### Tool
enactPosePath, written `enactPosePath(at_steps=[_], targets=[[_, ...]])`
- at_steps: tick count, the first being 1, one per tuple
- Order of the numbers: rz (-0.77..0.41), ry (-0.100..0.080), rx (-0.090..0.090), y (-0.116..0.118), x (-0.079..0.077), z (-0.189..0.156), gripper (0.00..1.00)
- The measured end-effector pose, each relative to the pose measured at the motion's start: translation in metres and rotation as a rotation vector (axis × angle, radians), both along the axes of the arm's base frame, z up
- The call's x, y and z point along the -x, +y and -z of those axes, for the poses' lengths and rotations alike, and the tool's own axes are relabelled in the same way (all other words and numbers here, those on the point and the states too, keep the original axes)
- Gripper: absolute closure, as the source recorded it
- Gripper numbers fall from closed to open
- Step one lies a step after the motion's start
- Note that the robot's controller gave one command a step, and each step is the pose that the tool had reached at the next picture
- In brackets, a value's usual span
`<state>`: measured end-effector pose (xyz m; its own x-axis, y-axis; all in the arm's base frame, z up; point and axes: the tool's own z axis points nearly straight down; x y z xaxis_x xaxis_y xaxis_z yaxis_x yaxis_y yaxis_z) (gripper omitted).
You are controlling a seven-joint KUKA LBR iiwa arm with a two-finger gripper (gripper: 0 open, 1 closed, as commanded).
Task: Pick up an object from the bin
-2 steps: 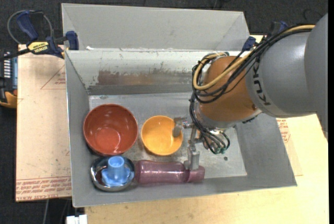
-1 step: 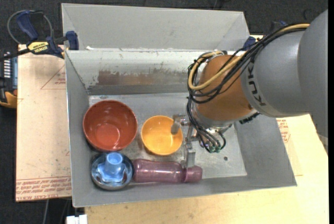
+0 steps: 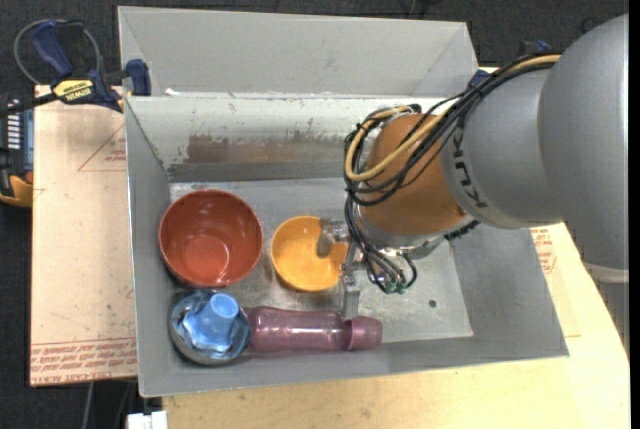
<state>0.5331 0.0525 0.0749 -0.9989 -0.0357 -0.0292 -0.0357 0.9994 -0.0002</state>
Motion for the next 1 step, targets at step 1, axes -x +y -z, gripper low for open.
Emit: enactPosePath(at_steps=[1], targets=[[0.028, 0.009, 0.001, -0.0062, -0.0121, -0.0045, 0.0]])
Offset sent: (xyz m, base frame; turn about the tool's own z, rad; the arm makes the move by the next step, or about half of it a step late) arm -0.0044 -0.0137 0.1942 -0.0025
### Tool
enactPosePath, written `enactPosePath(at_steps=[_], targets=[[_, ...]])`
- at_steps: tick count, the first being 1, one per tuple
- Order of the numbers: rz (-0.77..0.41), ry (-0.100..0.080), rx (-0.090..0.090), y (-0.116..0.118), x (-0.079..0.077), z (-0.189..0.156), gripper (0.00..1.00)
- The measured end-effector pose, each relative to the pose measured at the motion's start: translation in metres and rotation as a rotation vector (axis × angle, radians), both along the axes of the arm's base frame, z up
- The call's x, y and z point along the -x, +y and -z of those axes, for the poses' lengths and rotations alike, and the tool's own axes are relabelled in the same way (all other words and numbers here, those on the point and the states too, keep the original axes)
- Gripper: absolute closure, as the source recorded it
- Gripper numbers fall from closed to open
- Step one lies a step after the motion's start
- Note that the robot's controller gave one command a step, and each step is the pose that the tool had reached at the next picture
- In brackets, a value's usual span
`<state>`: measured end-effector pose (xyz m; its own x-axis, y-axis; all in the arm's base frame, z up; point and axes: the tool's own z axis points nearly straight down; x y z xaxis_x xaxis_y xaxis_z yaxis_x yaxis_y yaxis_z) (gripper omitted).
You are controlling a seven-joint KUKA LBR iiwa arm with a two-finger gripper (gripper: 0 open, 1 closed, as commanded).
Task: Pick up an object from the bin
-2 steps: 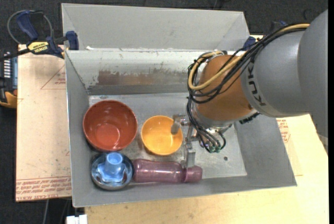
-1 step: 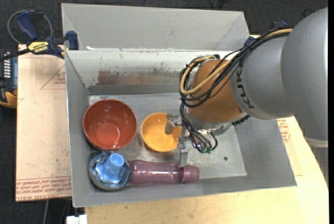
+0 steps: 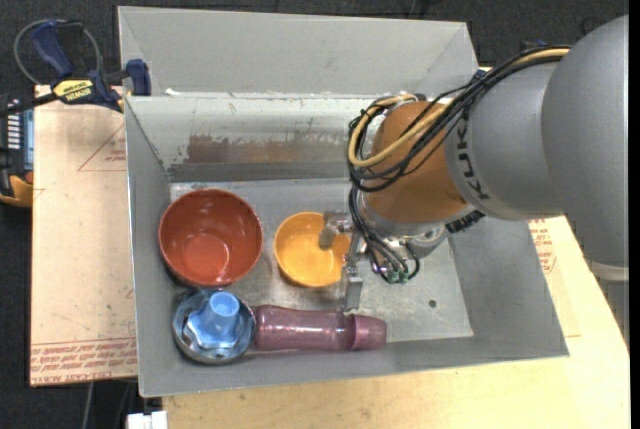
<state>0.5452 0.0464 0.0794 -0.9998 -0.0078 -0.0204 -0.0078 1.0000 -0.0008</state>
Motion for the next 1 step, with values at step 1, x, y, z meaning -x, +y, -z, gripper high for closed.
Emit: enactPosePath(at_steps=[1], targets=[[-0.03, -0.01, -0.001, -0.007, 0.0156, -0.1898, 1.0]])
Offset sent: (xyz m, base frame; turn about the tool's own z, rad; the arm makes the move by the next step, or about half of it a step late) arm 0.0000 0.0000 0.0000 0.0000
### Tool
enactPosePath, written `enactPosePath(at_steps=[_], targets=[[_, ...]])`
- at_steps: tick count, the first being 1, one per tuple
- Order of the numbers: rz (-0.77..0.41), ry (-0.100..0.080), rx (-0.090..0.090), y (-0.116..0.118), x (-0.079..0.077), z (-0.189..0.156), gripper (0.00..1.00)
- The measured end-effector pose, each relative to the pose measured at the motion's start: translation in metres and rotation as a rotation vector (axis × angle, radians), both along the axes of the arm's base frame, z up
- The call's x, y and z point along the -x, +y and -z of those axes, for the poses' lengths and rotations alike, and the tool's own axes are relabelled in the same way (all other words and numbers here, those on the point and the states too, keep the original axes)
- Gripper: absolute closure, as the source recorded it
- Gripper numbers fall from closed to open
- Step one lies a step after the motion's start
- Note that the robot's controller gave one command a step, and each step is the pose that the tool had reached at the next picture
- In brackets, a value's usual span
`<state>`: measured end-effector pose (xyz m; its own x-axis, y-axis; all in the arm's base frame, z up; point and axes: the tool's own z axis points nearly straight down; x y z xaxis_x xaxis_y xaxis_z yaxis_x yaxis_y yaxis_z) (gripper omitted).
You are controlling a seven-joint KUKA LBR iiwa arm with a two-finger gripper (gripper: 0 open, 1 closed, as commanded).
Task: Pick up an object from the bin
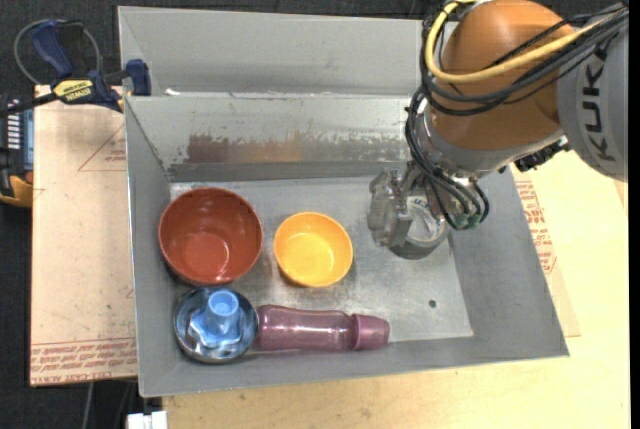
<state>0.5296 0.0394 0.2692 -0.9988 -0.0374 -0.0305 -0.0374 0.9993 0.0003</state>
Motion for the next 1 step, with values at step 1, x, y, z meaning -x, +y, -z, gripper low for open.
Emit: enactPosePath(at_steps=[1], targets=[[-0.001, -0.001, 0.0, 0.0002, 0.0001, 0.0001, 1.0]])
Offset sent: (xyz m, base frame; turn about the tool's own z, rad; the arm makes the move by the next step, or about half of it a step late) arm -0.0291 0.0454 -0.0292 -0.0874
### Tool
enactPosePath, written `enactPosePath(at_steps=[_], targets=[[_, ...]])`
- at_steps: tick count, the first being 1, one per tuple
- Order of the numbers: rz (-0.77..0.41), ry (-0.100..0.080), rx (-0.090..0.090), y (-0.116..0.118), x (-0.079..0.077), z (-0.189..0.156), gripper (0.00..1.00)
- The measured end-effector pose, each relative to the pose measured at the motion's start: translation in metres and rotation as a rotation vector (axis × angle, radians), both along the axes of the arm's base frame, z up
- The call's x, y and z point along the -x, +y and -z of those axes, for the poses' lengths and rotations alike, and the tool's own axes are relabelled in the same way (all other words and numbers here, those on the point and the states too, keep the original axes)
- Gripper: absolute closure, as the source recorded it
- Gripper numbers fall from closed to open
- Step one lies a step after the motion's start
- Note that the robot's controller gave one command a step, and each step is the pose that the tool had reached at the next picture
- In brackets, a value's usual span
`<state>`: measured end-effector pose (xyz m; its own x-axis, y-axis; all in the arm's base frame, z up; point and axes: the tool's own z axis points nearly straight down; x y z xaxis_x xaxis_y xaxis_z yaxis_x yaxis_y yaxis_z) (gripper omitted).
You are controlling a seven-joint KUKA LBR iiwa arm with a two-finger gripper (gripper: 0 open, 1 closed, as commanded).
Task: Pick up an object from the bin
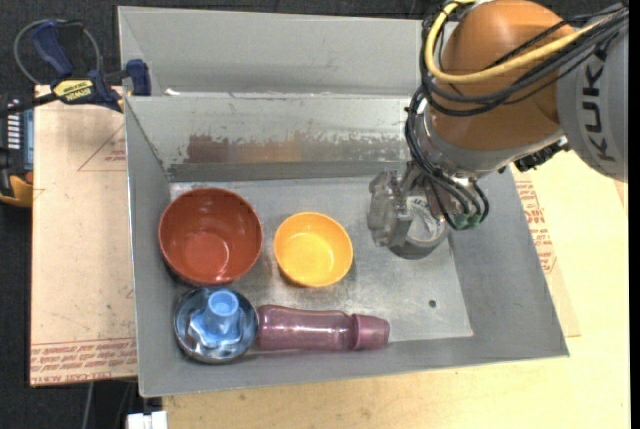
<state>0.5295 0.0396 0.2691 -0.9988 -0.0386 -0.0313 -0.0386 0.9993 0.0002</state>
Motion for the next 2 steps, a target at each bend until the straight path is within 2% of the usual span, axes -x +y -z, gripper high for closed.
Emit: enactPosePath(at_steps=[1, 2], targets=[[-0.093, 0.003, 0.001, 0.048, 0.03, 0.031, 1.0], [-0.151, -0.01, 0.004, 0.088, -0.003, 0.03, 1.0]])
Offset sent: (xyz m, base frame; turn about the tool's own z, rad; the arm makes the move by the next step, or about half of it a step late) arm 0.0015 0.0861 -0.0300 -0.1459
